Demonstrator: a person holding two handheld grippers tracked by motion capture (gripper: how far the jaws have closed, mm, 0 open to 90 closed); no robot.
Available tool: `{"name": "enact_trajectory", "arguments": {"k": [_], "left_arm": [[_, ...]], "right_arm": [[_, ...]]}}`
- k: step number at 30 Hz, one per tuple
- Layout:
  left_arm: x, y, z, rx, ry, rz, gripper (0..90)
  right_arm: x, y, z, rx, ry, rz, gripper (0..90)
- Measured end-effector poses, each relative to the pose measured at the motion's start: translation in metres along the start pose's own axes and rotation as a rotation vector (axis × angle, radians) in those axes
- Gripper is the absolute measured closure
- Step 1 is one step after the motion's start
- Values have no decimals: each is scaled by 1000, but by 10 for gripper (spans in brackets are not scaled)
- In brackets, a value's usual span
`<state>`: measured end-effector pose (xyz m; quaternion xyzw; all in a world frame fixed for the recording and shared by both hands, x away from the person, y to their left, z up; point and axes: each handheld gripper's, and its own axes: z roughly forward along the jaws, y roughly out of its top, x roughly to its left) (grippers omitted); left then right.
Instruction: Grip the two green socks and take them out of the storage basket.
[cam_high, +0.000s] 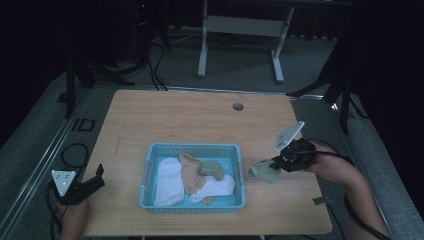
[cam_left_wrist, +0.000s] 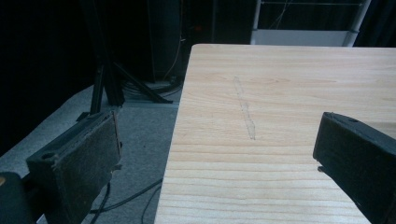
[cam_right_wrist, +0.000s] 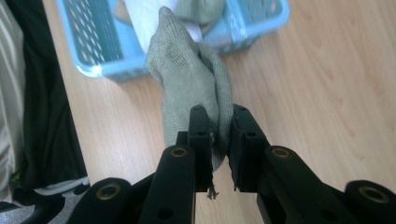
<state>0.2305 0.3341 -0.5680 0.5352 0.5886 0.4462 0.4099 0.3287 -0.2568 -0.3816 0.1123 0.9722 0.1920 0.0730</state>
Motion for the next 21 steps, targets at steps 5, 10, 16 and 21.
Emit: {"name": "enact_trajectory", "arguments": {"k": [5, 10, 16, 21], "left_arm": [[0, 0, 0, 0, 0, 1, 4], [0, 0, 0, 0, -1, 0, 4], [0, 0, 0, 0, -1, 1, 4], [0, 0, 0, 2, 1, 1, 4]], "right_arm": [[-1, -26, 22, -1, 39, 62, 803], [0, -43, 39, -7, 75, 101, 803], [5, -62, 66, 24, 124, 143, 803], [4, -73, 82, 64, 127, 173, 803]]}}
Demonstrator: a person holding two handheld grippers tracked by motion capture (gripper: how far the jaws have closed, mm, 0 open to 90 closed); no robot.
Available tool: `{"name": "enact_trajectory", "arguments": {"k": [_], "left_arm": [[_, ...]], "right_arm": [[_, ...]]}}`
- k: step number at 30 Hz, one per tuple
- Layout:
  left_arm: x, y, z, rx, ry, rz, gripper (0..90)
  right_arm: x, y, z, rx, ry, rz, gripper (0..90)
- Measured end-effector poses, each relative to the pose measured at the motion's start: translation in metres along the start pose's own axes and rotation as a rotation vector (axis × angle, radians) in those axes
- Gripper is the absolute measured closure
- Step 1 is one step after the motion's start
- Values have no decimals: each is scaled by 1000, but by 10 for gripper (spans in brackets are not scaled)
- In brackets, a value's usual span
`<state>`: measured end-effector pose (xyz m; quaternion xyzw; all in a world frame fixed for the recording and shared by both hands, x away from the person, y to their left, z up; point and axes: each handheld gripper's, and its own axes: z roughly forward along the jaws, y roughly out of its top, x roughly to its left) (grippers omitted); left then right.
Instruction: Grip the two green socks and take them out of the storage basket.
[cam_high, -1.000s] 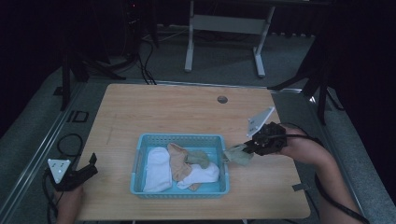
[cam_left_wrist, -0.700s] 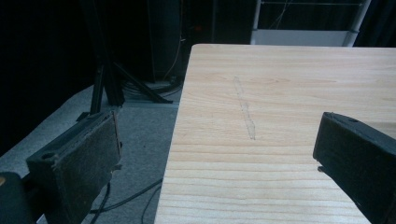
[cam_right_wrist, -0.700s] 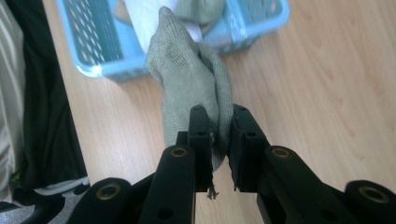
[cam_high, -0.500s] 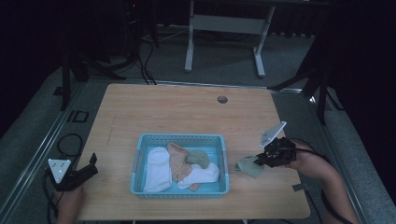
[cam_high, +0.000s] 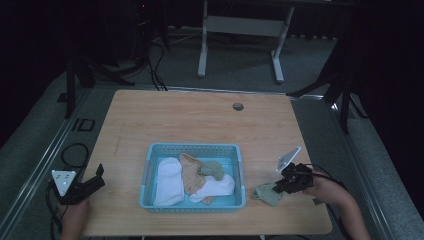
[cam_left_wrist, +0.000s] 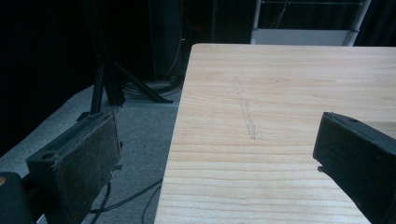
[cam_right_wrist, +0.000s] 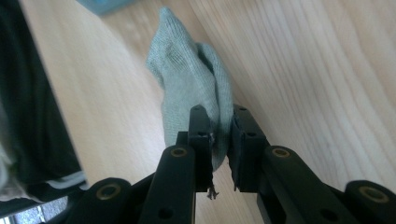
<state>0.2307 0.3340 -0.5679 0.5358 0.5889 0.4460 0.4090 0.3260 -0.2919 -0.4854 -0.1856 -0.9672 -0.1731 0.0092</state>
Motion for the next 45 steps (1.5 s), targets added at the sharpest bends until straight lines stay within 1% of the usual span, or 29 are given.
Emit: {"name": "enact_trajectory", "arguments": {"k": [1, 2, 4, 7, 8, 9, 10, 11, 13, 16, 17, 21, 23, 24, 25, 26, 28, 30, 34, 36, 39, 43, 44, 45], "left_arm": [[0, 0, 0, 0, 0, 0, 4], [0, 0, 0, -1, 1, 1, 4], [0, 0, 0, -2, 2, 5, 3], [0, 0, 0, -1, 1, 4, 4], [0, 0, 0, 0, 1, 2, 4], [0, 0, 0, 0, 1, 2, 4], [0, 0, 0, 0, 1, 3, 4], [0, 0, 0, 0, 1, 3, 4], [0, 0, 0, 0, 1, 2, 4], [0, 0, 0, -1, 0, 0, 4], [0, 0, 0, -1, 0, -1, 4], [0, 0, 0, 2, 1, -1, 4], [0, 0, 0, 2, 1, -2, 3], [0, 0, 0, 2, 1, -2, 4], [0, 0, 0, 2, 1, -2, 3], [0, 0, 0, 2, 2, -2, 4], [0, 0, 0, 4, 1, -4, 3], [0, 0, 0, 3, 0, -4, 3], [0, 0, 0, 4, 0, -4, 4], [0, 0, 0, 4, 0, -3, 3], [0, 0, 0, 3, 1, -1, 3], [0, 0, 0, 2, -1, -2, 3], [0, 0, 0, 2, -1, -2, 3], [0, 0, 0, 1, 0, -3, 4]], "right_arm": [[0, 0, 0, 0, 0, 0, 803], [-3, -3, 5, 15, -5, 11, 803], [-6, -4, 9, 26, -9, 21, 802], [-7, -5, 11, 31, -15, 32, 802], [-10, -6, 15, 47, -23, 34, 802], [-10, -6, 15, 47, -23, 34, 802], [-13, -7, 19, 61, -32, 43, 801], [-13, -7, 19, 61, -32, 43, 801], [-17, -8, 23, 67, -32, 59, 800], [-21, -8, 24, 73, -42, 67, 800], [-25, -9, 25, 73, -43, 77, 799], [-28, -10, 28, 80, -40, 87, 791], [-29, -10, 28, 75, -36, 97, 764], [-29, -10, 28, 75, -40, 101, 731], [-29, -10, 28, 75, -40, 101, 731], [-30, -9, 24, 70, -54, 104, 681], [-31, -7, 18, 55, -73, 111, 627], [-31, -4, 10, 39, -78, 105, 603], [-29, 5, -3, 31, -108, 78, 595], [-27, 12, -8, 30, -115, 66, 591], [-24, 25, -14, 22, -123, 36, 580], [-19, 45, -21, -1, -115, -7, 581], [-19, 45, -21, -1, -115, -7, 581], [-15, 55, -24, -4, -114, -31, 581]]}}
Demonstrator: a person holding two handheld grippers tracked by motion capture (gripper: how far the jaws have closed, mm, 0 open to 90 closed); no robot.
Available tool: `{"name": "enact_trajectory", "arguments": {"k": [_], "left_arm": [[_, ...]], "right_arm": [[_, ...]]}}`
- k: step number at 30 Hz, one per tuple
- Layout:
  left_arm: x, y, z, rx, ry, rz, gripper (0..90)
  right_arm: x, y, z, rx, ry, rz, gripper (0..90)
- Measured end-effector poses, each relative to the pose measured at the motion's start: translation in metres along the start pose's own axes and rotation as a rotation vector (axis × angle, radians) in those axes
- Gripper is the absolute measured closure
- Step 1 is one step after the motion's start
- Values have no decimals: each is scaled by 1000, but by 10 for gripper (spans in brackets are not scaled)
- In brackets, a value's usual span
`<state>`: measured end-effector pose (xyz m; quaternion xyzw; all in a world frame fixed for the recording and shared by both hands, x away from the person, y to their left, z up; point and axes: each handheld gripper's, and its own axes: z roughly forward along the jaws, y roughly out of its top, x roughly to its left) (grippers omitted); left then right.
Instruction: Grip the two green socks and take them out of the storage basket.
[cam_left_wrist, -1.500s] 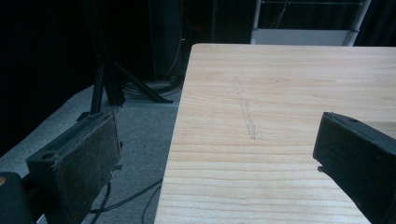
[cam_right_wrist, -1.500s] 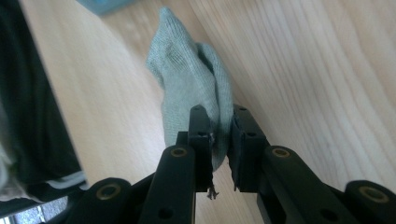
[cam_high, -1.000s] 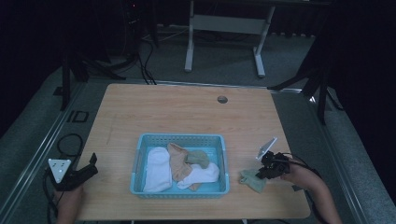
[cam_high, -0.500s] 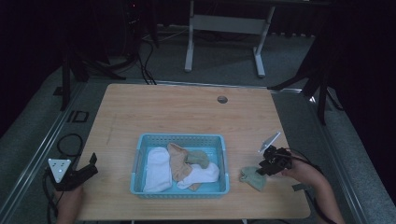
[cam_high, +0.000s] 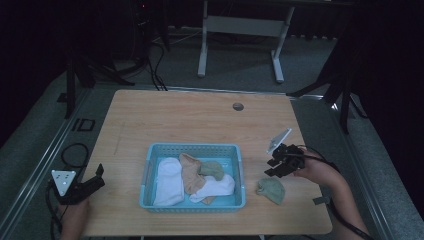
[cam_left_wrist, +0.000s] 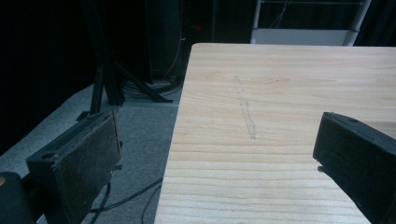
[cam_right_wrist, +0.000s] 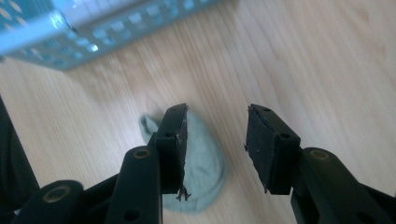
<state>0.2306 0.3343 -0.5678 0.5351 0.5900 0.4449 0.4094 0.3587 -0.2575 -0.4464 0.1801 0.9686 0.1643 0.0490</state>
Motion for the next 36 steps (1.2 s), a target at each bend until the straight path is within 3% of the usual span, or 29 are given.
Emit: {"name": "enact_trajectory", "arguments": {"k": [7, 14, 28, 36], "left_arm": [[0, 0, 0, 0, -1, 1, 4], [0, 0, 0, -2, -2, 2, 4], [0, 0, 0, -2, -6, 0, 3], [1, 0, 0, -4, -8, -1, 3]], "right_arm": [[8, 31, -10, -16, -12, -64, 597], [17, 56, -14, -15, 13, -123, 598], [30, 92, -3, 13, 34, -203, 603], [38, 115, 14, 24, 63, -256, 601]]}}
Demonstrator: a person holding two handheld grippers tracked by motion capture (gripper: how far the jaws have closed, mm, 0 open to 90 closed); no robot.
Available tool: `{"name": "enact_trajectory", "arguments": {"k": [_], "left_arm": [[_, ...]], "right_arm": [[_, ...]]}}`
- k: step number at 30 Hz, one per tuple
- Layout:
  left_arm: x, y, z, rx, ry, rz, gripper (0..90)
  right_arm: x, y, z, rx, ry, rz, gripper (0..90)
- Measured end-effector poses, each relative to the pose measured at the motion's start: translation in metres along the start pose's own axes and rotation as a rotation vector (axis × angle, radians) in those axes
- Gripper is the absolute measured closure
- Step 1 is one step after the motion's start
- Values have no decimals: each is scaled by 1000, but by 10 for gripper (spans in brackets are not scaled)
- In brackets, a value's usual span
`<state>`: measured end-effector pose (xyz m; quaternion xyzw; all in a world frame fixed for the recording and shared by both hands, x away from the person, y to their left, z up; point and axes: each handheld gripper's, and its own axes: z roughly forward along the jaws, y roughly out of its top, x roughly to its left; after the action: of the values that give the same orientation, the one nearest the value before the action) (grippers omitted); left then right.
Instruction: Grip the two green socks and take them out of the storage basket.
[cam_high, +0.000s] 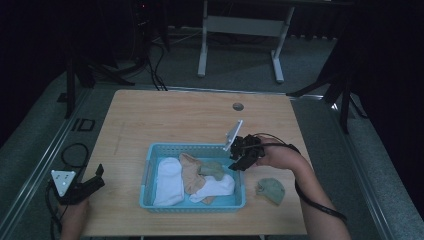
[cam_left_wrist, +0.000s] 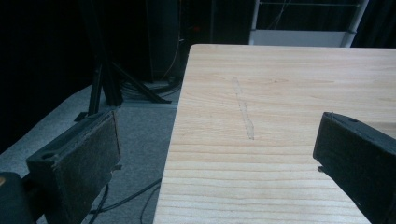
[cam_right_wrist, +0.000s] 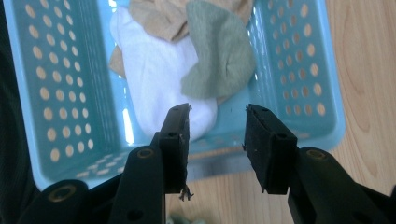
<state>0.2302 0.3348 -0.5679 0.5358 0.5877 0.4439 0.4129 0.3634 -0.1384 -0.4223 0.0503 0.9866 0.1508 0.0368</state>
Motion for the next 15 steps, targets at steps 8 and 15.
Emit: {"name": "enact_trajectory", "arguments": {"k": [8, 15], "left_arm": [[0, 0, 0, 4, 0, -1, 3], [0, 0, 1, 5, 0, -3, 4]], "right_arm": [[-2, 13, 16, 17, 22, -15, 592], [-3, 18, 32, 50, 27, -20, 590]]}}
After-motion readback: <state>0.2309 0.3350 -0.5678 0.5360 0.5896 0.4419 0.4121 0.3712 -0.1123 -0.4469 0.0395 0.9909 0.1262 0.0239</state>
